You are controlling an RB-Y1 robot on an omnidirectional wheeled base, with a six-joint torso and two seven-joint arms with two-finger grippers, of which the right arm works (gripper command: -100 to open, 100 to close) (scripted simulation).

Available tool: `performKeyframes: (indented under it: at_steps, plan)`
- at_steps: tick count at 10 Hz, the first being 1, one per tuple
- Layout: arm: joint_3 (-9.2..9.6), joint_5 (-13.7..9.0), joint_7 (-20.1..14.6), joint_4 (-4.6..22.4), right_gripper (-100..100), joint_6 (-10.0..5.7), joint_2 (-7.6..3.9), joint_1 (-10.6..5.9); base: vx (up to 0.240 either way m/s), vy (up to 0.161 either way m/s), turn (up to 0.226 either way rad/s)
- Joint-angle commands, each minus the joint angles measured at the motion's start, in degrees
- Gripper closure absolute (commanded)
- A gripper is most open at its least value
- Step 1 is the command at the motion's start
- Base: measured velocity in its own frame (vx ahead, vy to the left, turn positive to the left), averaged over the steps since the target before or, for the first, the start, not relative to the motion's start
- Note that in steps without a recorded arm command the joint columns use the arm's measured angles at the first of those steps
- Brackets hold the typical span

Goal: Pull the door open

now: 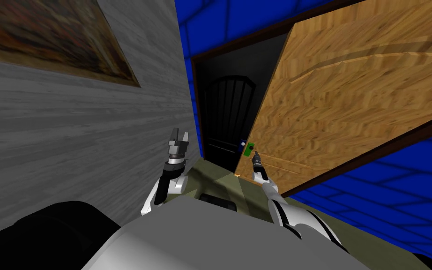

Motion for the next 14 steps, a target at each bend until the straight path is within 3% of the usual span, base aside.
performKeyframes:
  at_steps: [1, 2, 4, 5, 6, 7, 10, 14]
  plan:
    - [-1.02, -0.42, 0.09, 0.61, -100, -0.06, -1.35, 1.32, -0.019, -0.076, -0.205]
    - [-1.02, -0.42, 0.09, 2.91, -100, -0.06, -1.35, 1.06, -0.02, -0.091, -0.097]
    - [-1.02, -0.42, 0.09, 0.61, -100, -0.06, -1.35, 1.32, -0.006, -0.031, 0.014]
    - [-2.16, -0.88, 0.23, 1.28, -100, -0.18, -2.78, 2.69, 0.042, -0.089, -0.163]
    - [-2.16, -0.88, 0.23, 2.41, -100, -0.18, -2.78, 2.69, 0.057, -0.101, -0.127]
    - [-2.16, -0.88, 0.23, 5.5, -100, -0.62, -2.78, 2.43, 0.044, -0.047, 0.007]
    - [-2.16, -0.88, 0.23, 1.28, -100, -0.18, -2.78, 2.69, 0.004, 0.001, 0.005]
    - [-2.36, -0.98, 0.36, 1.35, -100, -0.32, -2.78, 2.64, 0.083, -0.024, 0.01]
